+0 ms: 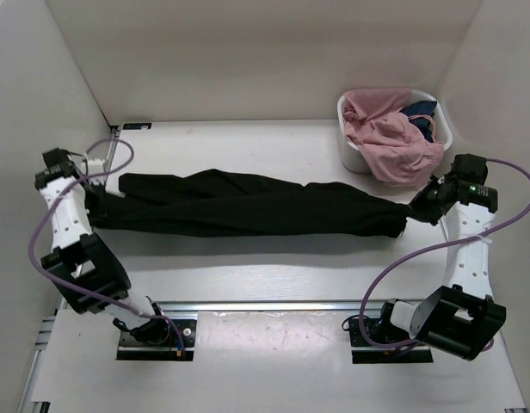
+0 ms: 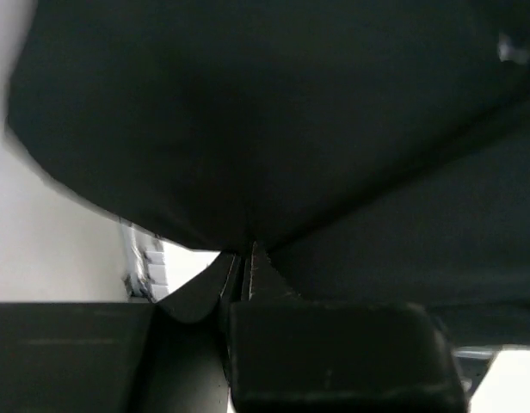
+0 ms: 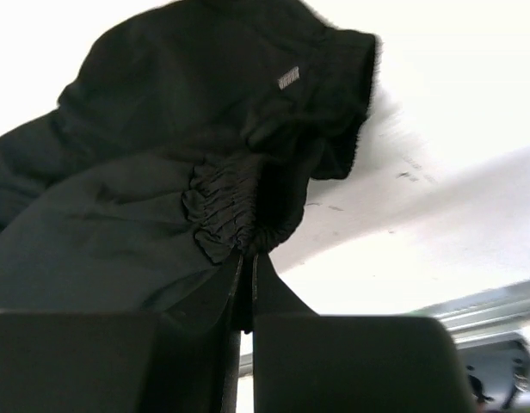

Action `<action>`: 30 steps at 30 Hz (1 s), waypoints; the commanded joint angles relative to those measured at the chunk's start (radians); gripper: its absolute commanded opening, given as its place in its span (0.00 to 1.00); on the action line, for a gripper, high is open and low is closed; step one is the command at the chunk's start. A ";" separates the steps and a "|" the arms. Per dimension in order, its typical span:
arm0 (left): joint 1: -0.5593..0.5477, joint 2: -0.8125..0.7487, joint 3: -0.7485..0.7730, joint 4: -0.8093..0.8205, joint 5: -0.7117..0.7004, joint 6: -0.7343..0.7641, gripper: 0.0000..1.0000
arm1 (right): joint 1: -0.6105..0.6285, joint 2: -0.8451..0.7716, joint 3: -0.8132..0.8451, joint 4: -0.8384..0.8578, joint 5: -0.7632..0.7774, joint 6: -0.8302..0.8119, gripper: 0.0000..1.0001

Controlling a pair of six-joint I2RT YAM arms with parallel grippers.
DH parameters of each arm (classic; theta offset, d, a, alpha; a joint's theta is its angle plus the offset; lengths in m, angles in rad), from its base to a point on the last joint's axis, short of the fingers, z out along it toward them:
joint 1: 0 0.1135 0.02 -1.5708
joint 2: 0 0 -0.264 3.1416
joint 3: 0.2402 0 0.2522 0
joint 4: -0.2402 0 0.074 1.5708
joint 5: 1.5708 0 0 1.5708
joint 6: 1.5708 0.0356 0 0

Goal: Fold and stack the trousers
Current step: Flatten the trousers out

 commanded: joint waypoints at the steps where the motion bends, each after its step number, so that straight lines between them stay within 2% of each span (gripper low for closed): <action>1: 0.022 -0.091 -0.204 0.098 -0.095 0.049 0.14 | -0.008 -0.003 -0.078 0.043 -0.122 0.035 0.00; 2: 0.022 -0.111 -0.252 0.107 -0.095 0.058 0.17 | -0.008 -0.012 -0.100 0.052 -0.123 0.035 0.00; 5: 0.031 -0.167 -0.418 0.107 -0.084 0.069 0.39 | -0.008 -0.021 -0.155 0.043 -0.093 0.024 0.00; 6: 0.031 -0.179 -0.485 0.107 -0.103 0.079 0.50 | -0.008 -0.021 -0.155 0.043 -0.083 0.014 0.00; 9: 0.081 -0.191 -0.555 0.116 -0.123 0.111 0.59 | -0.008 -0.021 -0.166 0.023 -0.069 -0.008 0.00; 11: 0.153 -0.214 -0.598 0.116 -0.132 0.145 0.72 | -0.008 -0.021 -0.155 -0.001 -0.037 -0.022 0.00; 15: 0.267 -0.248 -0.607 0.116 -0.141 0.222 0.77 | -0.008 -0.021 -0.132 -0.023 0.009 -0.042 0.00; 17: 0.328 -0.248 -0.564 0.127 -0.141 0.237 0.77 | -0.008 -0.021 -0.132 -0.032 0.029 -0.051 0.00; 23: 0.443 -0.133 -0.515 0.191 -0.127 0.257 0.77 | -0.017 -0.001 -0.112 -0.054 0.061 -0.060 0.00; 27: 0.444 -0.018 -0.466 0.242 -0.127 0.225 0.78 | -0.042 -0.012 -0.092 -0.076 0.114 -0.060 0.00; 30: 0.444 0.033 -0.452 0.251 -0.115 0.202 0.86 | -0.062 -0.021 -0.059 -0.109 0.138 -0.060 0.00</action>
